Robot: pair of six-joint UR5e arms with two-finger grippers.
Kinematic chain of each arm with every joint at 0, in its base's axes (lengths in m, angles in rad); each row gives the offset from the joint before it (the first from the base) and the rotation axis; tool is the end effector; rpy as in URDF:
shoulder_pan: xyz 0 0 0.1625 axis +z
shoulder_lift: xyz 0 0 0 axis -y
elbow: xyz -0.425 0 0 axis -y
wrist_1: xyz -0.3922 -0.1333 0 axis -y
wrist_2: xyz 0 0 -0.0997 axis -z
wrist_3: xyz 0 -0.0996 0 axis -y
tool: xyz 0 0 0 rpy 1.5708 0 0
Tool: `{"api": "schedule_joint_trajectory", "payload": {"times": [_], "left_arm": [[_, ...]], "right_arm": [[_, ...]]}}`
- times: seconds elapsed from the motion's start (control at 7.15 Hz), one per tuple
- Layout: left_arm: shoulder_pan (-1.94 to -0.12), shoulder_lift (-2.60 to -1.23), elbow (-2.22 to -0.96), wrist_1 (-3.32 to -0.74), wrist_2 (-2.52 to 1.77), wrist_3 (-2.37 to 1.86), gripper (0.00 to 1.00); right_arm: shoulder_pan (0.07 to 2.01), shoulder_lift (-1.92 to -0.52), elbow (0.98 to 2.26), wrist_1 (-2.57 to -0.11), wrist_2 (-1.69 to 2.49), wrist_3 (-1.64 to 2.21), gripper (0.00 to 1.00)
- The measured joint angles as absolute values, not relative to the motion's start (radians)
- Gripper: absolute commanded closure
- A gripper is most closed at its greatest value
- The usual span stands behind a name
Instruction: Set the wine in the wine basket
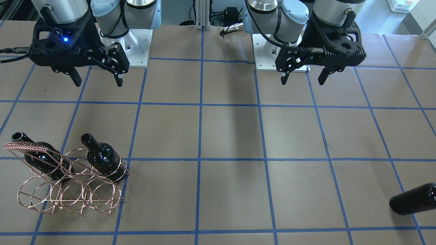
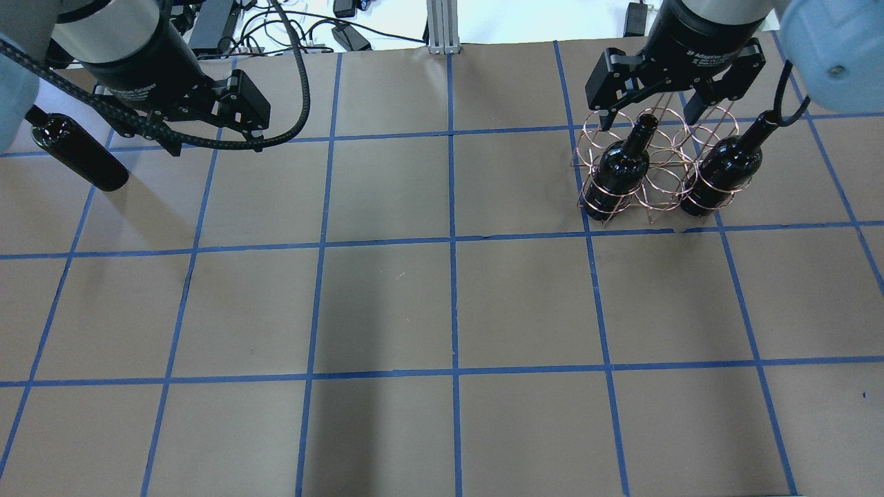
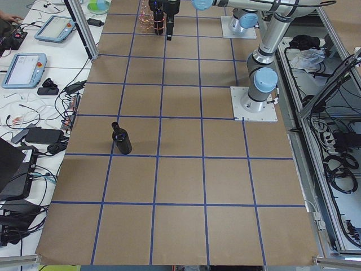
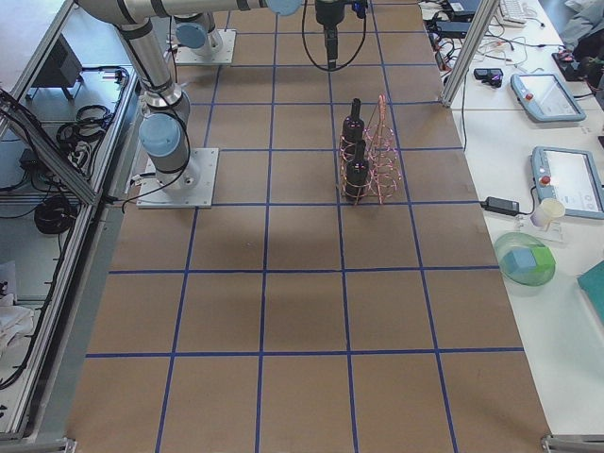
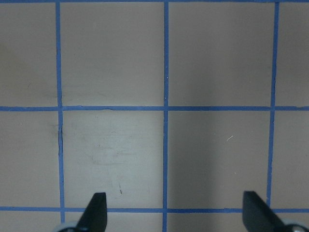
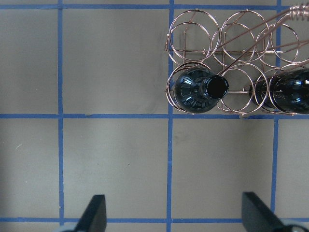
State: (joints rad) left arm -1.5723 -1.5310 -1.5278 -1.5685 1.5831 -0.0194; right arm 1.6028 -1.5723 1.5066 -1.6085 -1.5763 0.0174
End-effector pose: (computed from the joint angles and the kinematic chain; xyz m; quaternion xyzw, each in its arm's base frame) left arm -0.1328 -0.4816 0.5288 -0.0092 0.9990 -0.0426 0.0057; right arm 0.1487 -0.4957 0.5245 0.0071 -0.9986 0.0517 0.0015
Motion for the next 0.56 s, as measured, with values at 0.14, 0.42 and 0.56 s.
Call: {"api": "schedule_joint_trajectory", "payload": {"times": [0.14, 0.42, 0.56], "left_arm": [[-1.572, -1.53, -1.528, -1.578, 1.58, -0.023, 0.0], [-1.569, -1.53, -1.528, -1.586, 1.579, -0.024, 0.0], [-1.565, -1.531, -1.527, -1.587, 1.58, -0.019, 0.0]], "right_arm": [[1.602, -1.572, 1.507, -1.609, -1.576, 0.017, 0.0], [1.602, -1.572, 1.506, -1.608, -1.576, 0.017, 0.0], [1.602, -1.572, 1.507, -1.608, -1.576, 0.017, 0.0]]}}
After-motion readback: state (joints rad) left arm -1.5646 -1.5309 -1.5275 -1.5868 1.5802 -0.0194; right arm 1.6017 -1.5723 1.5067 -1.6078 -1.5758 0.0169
